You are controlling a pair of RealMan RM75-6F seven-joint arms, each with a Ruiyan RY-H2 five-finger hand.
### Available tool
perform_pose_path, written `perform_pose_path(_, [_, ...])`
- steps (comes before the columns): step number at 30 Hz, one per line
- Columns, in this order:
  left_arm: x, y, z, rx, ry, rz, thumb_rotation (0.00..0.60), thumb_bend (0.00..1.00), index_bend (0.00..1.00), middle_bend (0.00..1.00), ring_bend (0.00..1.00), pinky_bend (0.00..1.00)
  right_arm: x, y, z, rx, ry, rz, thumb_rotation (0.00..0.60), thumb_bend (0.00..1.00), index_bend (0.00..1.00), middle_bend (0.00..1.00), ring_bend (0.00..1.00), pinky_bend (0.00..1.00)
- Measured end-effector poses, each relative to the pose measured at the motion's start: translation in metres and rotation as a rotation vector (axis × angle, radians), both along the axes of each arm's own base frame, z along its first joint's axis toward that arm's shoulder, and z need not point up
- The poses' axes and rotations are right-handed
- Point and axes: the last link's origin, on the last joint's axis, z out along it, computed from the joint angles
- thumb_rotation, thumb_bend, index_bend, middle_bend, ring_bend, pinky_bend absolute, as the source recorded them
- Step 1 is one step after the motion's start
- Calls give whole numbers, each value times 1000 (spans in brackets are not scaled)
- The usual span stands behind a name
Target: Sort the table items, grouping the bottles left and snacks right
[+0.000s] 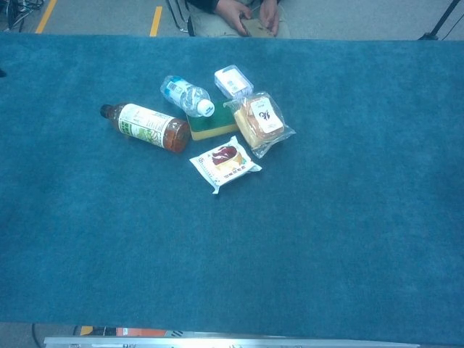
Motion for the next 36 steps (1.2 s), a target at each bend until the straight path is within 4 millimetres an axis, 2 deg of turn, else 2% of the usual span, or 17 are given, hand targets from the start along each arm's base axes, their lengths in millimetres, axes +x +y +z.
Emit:
perform_pose_path(10, [30, 46, -18, -150, 39, -116, 600, 257, 137, 113, 67, 171, 13, -4, 4, -9, -34, 17, 600, 258, 282, 334, 341, 413])
perform_pose_path(17, [47, 77, -45, -232, 66, -168, 600, 257, 122, 99, 65, 165, 20, -3, 3, -1, -22, 31, 600, 257, 282, 332, 340, 413])
perform_pose_path(25, [55, 104, -75, -286, 133, -168, 600, 257, 51, 49, 48, 160, 21, -1, -5, 29, -8, 33, 600, 257, 282, 332, 340, 413])
perform_pose_path(29, [56, 117, -90, -310, 169, -141, 600, 257, 3, 6, 1, 137, 18, -2, -7, 37, -7, 23, 600, 256, 282, 332, 340, 413])
perform_pose_path(36, [60, 135, -113, -328, 219, -111, 600, 257, 0, 0, 0, 128, 12, -3, -9, 44, -10, 10, 600, 257, 282, 332, 340, 413])
